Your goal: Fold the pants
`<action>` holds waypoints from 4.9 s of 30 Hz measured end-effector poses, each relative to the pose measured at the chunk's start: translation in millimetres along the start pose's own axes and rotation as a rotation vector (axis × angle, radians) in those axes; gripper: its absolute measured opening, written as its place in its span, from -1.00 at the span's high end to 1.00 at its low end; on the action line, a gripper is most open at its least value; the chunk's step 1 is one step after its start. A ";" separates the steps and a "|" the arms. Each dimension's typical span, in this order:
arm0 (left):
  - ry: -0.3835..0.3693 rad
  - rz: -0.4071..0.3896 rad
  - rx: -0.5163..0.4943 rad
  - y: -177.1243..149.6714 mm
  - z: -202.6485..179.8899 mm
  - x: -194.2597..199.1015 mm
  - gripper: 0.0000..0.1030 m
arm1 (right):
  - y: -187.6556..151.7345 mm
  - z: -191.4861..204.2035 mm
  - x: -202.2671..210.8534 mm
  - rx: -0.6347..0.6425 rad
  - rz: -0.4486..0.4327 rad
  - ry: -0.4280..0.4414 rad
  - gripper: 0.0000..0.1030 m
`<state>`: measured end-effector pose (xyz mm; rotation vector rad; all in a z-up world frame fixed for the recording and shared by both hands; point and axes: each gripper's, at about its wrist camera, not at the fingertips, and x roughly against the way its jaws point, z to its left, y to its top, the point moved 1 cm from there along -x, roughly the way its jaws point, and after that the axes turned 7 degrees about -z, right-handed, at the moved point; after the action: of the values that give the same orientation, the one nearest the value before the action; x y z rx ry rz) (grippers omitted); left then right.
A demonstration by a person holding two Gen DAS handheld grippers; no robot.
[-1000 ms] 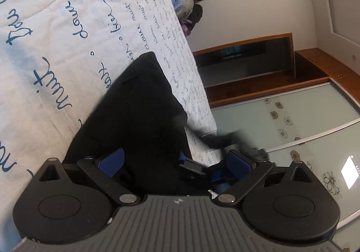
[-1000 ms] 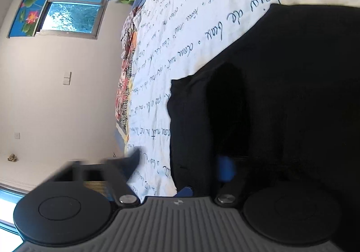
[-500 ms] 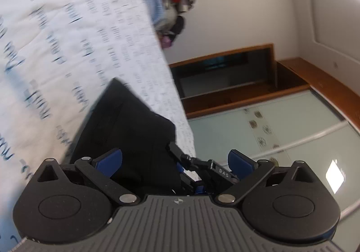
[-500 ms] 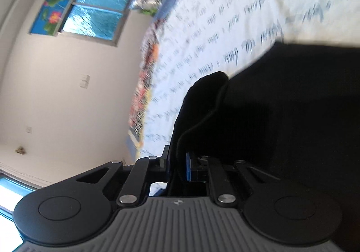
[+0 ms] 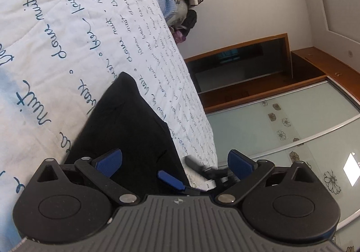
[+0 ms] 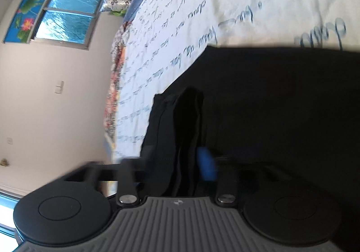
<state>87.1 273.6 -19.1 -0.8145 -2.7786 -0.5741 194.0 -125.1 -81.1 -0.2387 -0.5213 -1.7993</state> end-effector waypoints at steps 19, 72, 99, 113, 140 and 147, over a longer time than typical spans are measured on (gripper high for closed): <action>-0.008 0.007 0.028 1.1 10.8 -2.7 -0.96 | -15.3 32.0 -65.3 0.001 0.135 0.066 -0.49; 0.078 0.252 -0.432 -107.7 -109.2 -98.9 -0.98 | -39.7 -104.2 227.2 -0.182 -0.461 -0.018 0.25; 0.263 0.354 -0.604 -107.9 -85.8 -217.4 -0.94 | -1.2 -42.2 104.2 -0.073 -0.494 -0.078 -0.88; 0.367 0.236 -0.825 -135.6 -103.6 -149.3 -0.97 | -67.8 -17.8 155.8 0.060 -0.538 -0.116 -0.90; 0.522 0.095 -0.895 -164.8 -80.4 -109.2 -0.89 | -112.3 -50.3 161.6 -0.015 -0.515 -0.139 -0.94; 0.399 -0.004 -0.913 -193.5 -109.7 -49.9 -0.94 | -151.8 -0.2 182.8 0.302 -0.595 -0.338 -0.94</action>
<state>29.7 54.5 6.1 -0.7041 -2.0802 -1.8269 -3.6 -250.0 -38.7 -0.1889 -1.1905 -2.2277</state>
